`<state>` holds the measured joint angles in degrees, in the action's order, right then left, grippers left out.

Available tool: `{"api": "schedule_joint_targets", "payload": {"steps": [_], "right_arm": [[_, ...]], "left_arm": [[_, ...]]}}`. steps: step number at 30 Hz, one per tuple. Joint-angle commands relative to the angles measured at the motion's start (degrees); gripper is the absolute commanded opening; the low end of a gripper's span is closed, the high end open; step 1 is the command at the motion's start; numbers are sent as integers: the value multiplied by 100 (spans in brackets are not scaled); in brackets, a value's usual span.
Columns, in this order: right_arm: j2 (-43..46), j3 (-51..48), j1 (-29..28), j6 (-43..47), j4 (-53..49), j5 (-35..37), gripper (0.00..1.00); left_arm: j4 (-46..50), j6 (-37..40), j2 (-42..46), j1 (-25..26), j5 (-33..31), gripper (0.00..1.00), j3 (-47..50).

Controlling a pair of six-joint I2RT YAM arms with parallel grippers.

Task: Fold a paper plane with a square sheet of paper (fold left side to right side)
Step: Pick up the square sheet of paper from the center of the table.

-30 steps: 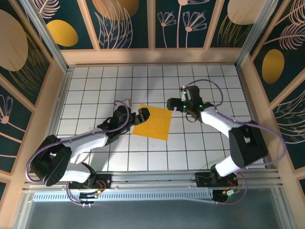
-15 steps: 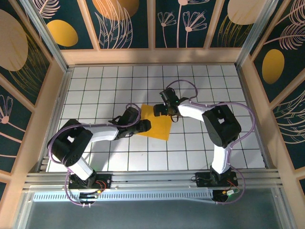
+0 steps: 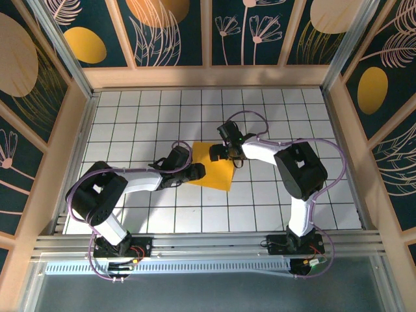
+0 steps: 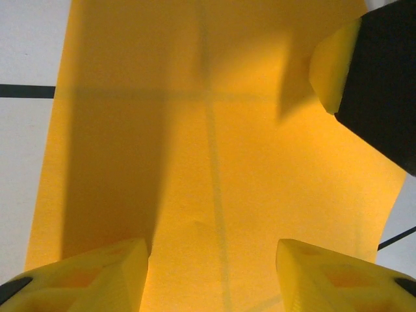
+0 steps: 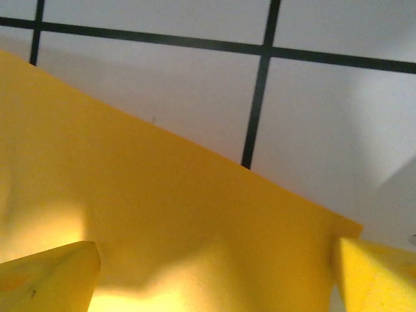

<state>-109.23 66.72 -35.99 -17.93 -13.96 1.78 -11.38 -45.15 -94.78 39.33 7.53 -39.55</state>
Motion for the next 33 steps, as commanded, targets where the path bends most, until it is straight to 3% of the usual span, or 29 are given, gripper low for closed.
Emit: {"api": "schedule_joint_targets", "payload": {"steps": [1, 7, 21, 26, 33], "right_arm": [[95, 38, -144, -45, -269, -371, 90], [133, 204, -246, 0, -466, -395, 82], [44, 358, -234, 213, -606, -782, 45], [229, 257, -142, 332, -465, -1290, 33], [942, -36, 110, 741, -274, -2149, 26]], "left_arm": [[97, -117, -95, -8, 142, 54, -31], [-87, -177, 6, -12, 248, 53, 6], [-146, -137, 783, -68, -488, 60, 233], [-324, -2, 1542, -406, -442, 74, 600], [-612, 351, 2796, -822, -546, 91, 1172]]}}
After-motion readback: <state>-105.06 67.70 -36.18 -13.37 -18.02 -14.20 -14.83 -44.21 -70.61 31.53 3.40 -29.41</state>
